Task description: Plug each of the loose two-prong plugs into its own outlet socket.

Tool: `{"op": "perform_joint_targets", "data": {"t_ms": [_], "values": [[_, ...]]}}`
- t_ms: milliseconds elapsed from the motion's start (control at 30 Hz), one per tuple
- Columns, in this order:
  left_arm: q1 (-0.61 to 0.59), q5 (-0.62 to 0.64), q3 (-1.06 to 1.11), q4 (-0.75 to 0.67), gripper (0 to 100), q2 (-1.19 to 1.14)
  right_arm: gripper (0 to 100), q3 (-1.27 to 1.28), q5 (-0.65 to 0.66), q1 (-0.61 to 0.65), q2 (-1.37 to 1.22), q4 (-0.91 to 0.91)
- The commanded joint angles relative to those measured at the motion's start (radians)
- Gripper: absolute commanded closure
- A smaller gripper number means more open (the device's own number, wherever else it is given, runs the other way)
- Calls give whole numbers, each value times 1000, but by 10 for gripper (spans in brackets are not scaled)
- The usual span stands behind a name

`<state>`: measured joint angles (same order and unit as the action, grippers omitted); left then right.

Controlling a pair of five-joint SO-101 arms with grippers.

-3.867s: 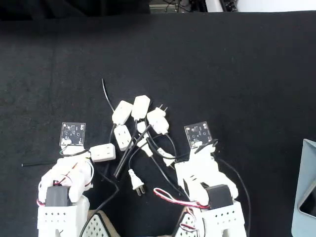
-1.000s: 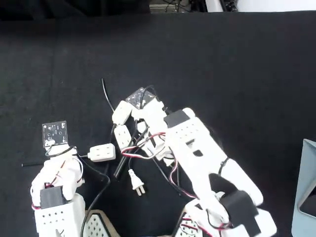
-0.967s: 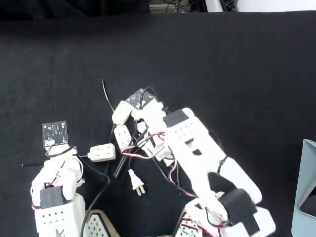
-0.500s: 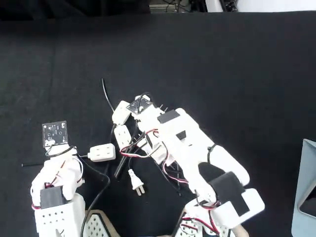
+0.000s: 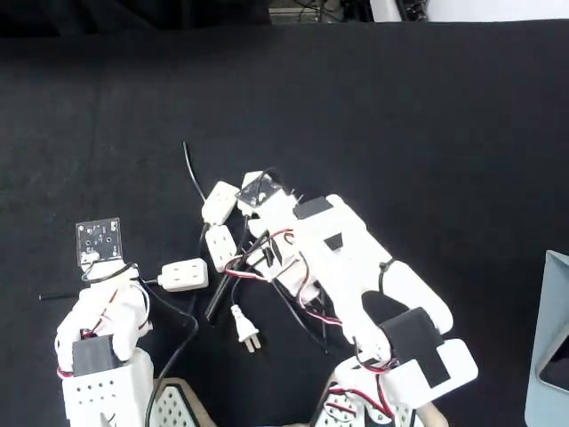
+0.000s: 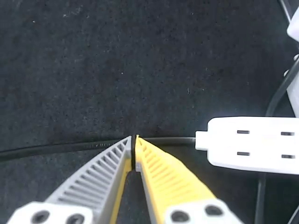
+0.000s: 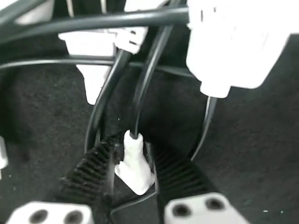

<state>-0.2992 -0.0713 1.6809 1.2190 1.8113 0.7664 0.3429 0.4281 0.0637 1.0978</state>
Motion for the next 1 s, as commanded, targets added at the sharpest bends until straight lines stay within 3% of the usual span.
{"op": "perform_joint_targets", "data": {"t_ms": [0, 167, 433, 767, 967], "values": [[-10, 0, 19, -17, 970, 5, 987, -15, 12, -23, 8, 52], [-10, 0, 19, -17, 970, 5, 987, -81, 14, -29, 88, 149], [-10, 0, 19, -17, 970, 5, 987, -120, 14, -31, 470, 324], [-10, 0, 19, -17, 970, 5, 987, -120, 127, -353, 728, 351], [-10, 0, 19, -18, 970, 5, 987, -50, 126, -397, 751, 281]]}}
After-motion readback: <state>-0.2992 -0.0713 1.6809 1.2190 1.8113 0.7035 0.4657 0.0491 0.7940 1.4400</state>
